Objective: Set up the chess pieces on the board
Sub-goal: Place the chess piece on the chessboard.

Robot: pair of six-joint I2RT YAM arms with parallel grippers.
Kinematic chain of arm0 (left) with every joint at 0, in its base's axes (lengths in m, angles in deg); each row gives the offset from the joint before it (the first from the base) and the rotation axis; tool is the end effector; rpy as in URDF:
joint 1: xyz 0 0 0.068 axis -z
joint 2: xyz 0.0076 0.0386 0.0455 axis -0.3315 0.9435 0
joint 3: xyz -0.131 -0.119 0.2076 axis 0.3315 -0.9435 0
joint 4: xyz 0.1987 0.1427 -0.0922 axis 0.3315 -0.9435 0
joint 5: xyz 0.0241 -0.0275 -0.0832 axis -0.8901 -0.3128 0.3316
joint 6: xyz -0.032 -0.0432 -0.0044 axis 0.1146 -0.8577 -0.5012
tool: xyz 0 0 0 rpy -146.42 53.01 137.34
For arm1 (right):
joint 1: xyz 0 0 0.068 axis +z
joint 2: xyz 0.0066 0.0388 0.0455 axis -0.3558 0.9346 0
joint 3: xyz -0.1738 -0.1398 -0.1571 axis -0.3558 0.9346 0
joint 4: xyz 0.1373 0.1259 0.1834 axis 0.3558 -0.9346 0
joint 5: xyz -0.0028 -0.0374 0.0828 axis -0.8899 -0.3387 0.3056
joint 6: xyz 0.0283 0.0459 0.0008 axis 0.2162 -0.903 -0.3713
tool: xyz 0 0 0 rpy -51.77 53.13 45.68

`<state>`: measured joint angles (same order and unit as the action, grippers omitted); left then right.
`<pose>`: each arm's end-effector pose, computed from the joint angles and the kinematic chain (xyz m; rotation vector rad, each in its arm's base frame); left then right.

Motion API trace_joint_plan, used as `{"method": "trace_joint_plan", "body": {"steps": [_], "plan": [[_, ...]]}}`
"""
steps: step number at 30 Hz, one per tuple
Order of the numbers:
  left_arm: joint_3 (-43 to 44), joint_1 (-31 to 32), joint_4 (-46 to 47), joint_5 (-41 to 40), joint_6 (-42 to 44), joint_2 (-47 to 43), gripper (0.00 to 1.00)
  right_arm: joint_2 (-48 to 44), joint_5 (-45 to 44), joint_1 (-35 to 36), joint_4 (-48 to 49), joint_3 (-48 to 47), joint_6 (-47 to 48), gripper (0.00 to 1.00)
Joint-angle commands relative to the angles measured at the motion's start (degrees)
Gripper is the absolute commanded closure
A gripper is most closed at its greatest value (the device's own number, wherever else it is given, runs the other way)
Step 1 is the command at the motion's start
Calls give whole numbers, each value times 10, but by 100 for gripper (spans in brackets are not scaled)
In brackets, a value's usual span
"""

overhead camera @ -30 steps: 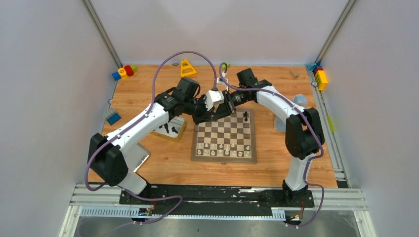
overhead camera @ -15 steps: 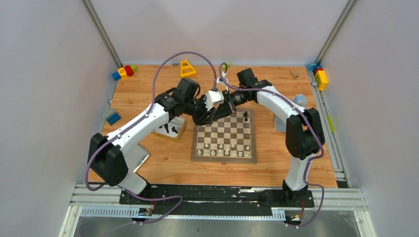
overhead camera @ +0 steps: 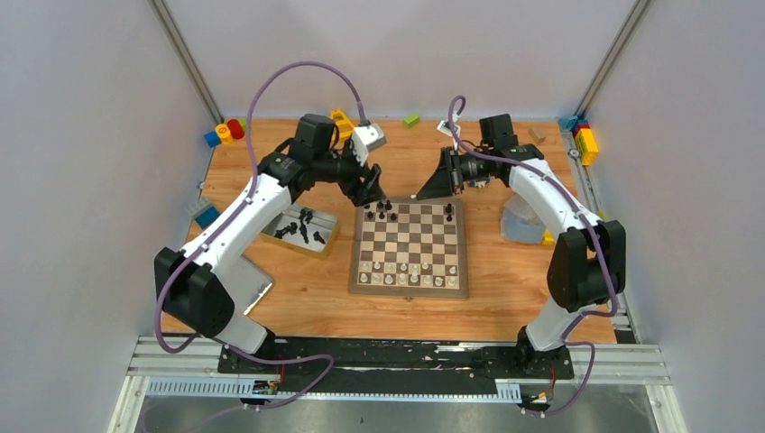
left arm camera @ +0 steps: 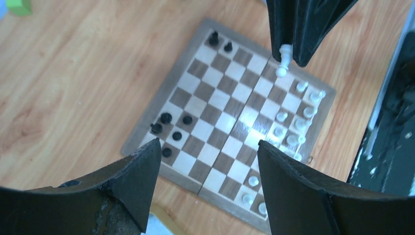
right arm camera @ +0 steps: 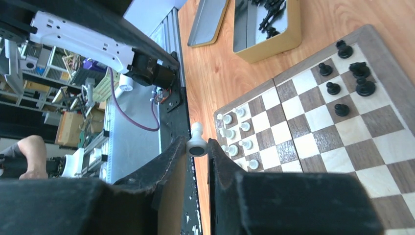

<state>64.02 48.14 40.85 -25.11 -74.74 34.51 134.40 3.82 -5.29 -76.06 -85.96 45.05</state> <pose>0.2831 -0.1776 0.3469 1.1155 1.9345 -0.7711 0.3384 0.1291 0.2994 -0.8908 2.0178 1.5870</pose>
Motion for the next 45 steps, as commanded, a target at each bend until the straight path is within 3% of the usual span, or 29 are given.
{"method": "trace_joint_plan", "body": {"steps": [1, 6, 9, 13, 17, 37, 45], "plan": [[46, -34, 72, 107, -110, 6, 21, -50, 41, -23, 79, 14, -62, 100], [99, -45, 112, 250, -239, 66, 23, -53, 60, -31, 131, 3, -139, 100], [93, -45, 221, 323, -333, 85, 31, -38, 75, -31, 144, -23, -171, 100], [78, -45, 325, 349, -460, 104, 44, -20, 89, -34, 158, -44, -204, 100], [69, -45, 365, 354, -499, 111, 51, -11, 96, -36, 177, -44, -228, 100], [47, -23, 372, 342, -510, 133, 52, -10, 99, -41, 218, -23, -262, 100], [52, -18, 372, 339, -511, 140, 56, -9, 100, -41, 231, -15, -271, 100]]}}
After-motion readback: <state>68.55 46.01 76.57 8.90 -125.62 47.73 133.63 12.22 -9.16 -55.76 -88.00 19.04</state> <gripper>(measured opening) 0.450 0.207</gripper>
